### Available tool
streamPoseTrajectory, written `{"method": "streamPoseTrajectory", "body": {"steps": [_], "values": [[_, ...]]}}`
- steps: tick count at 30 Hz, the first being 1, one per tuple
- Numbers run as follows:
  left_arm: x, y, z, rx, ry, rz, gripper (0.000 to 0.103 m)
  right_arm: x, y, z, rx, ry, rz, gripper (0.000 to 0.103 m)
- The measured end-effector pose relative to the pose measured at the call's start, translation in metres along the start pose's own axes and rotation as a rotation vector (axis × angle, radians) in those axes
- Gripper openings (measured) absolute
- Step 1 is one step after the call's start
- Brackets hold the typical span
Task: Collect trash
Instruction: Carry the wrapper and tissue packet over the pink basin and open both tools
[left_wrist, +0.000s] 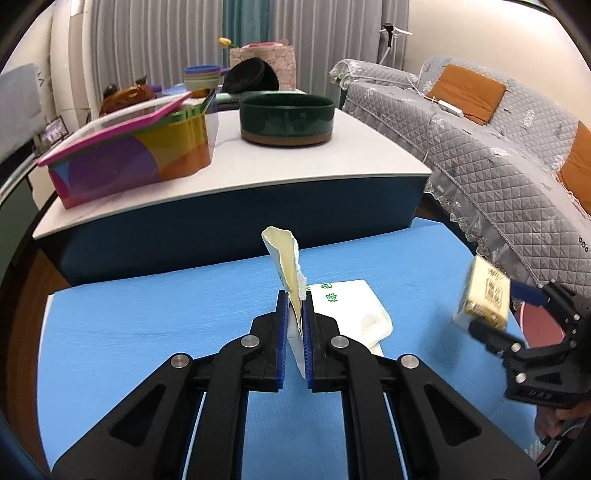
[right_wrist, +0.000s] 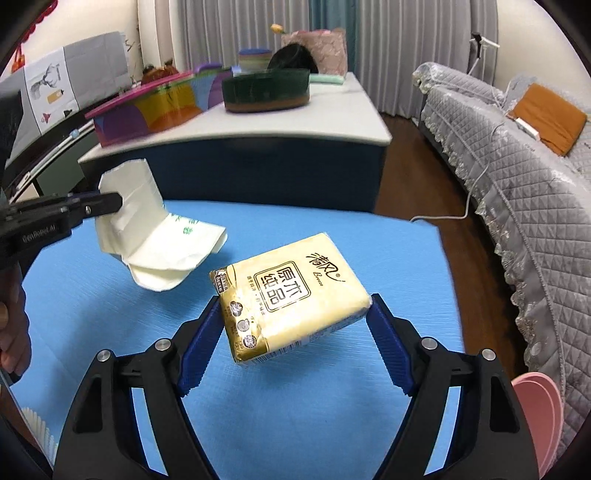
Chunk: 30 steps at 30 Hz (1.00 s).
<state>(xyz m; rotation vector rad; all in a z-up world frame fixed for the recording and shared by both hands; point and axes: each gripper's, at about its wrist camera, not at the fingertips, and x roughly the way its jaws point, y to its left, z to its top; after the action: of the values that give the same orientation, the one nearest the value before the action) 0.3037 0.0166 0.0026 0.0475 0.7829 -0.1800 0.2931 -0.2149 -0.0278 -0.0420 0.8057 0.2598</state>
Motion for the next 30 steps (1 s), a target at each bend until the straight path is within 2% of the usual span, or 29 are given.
{"method": "streamPoseTrajectory", "body": {"steps": [13,21,30], "values": [[-0.04,-0.038,-0.006,0.037,-0.056,-0.026,0.007,-0.082,-0.022,-0.013,0.044,-0.109,-0.093,0.077],[-0.051,-0.071,-0.003,0.045,-0.093,-0.083,0.007,-0.115,-0.047,-0.023,0.096,-0.143,-0.163,0.077],[-0.045,-0.118,-0.003,0.094,-0.102,-0.14,0.007,-0.142,-0.089,-0.038,0.165,-0.155,-0.23,0.077]]}}
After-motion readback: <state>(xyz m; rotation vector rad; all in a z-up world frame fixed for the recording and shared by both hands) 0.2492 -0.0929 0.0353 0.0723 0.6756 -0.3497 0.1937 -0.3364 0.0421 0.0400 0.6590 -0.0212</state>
